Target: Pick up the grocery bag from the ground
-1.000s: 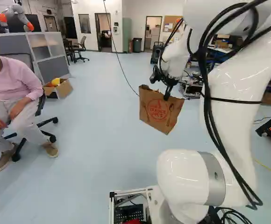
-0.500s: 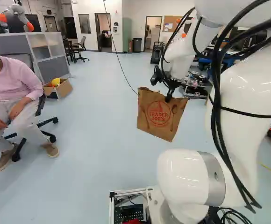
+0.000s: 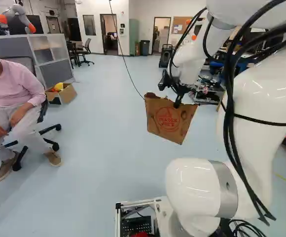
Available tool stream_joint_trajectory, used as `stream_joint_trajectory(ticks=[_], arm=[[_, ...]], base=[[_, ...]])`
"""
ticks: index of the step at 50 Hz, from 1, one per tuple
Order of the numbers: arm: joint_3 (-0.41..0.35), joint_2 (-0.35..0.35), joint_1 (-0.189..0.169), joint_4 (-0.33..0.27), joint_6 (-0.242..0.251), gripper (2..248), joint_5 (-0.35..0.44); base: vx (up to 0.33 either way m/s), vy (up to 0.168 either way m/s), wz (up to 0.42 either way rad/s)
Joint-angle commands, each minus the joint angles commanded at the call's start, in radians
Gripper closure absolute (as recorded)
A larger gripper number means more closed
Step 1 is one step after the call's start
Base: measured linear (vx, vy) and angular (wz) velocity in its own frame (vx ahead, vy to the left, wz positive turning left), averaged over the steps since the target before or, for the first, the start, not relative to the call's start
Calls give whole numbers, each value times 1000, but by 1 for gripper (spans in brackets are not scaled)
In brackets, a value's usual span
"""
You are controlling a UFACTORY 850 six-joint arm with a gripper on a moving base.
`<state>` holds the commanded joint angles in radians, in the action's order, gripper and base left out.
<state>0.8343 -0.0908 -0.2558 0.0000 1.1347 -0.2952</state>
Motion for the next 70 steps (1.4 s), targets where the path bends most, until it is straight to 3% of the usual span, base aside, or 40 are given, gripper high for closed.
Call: stream_joint_trajectory(ticks=[17,35,53,70], arm=[[-44,22,15,0,-67,225,69],[-113,56,39,0,-172,225,177],[-206,102,70,0,-312,225,322],[-316,156,108,0,-479,225,493]], base=[[0,0,0],[0,0,0],[0,0,0],[0,0,0]])
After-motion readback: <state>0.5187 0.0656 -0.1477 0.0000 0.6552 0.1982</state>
